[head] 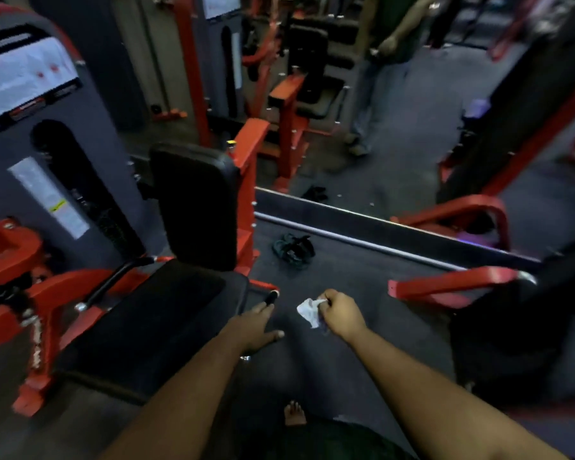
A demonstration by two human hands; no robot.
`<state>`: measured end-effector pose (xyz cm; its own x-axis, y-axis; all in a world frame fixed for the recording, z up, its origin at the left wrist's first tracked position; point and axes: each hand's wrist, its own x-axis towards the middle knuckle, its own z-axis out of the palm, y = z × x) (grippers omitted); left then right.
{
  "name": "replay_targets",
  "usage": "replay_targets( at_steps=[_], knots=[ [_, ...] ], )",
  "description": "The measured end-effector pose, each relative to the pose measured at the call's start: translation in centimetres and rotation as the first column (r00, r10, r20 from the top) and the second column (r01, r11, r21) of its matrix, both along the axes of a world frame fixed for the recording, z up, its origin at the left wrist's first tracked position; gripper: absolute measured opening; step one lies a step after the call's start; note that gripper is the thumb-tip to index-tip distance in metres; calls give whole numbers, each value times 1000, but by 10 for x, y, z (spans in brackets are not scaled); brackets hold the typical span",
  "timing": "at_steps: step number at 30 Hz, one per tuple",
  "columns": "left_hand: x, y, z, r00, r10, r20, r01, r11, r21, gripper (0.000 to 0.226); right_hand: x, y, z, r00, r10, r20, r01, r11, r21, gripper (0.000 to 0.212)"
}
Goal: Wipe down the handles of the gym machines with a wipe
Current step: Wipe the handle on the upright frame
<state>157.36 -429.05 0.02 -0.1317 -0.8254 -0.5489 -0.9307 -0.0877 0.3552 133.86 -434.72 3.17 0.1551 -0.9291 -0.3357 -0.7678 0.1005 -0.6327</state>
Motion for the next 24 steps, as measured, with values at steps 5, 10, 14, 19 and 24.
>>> replay_targets(
  at_steps=[5, 10, 14, 19, 24],
  knots=[
    [-49, 2, 15, 981, -162, -108, 158, 986, -49, 88, -40, 56, 14, 962, -270, 27, 271, 962, -30, 19],
    [-108, 19, 31, 930, -325, -174, 306, 943, -129, 86, -80, 114, 25, 944, -320, 78, 327, 938, -110, 16],
    [-154, 22, 62, 875, -425, -232, 369, 895, -251, 75, -109, 155, 57, 897, -400, 186, 440, 842, -313, 11],
    [-210, 28, 124, 803, -496, -330, 329, 831, -449, 69, -160, 203, 113, 805, -466, 368, 591, 570, -571, 19],
    [-270, 45, 181, 786, -503, -361, 225, 775, -590, 72, -233, 195, 162, 748, -449, 489, 650, 347, -676, 27]
  ],
)
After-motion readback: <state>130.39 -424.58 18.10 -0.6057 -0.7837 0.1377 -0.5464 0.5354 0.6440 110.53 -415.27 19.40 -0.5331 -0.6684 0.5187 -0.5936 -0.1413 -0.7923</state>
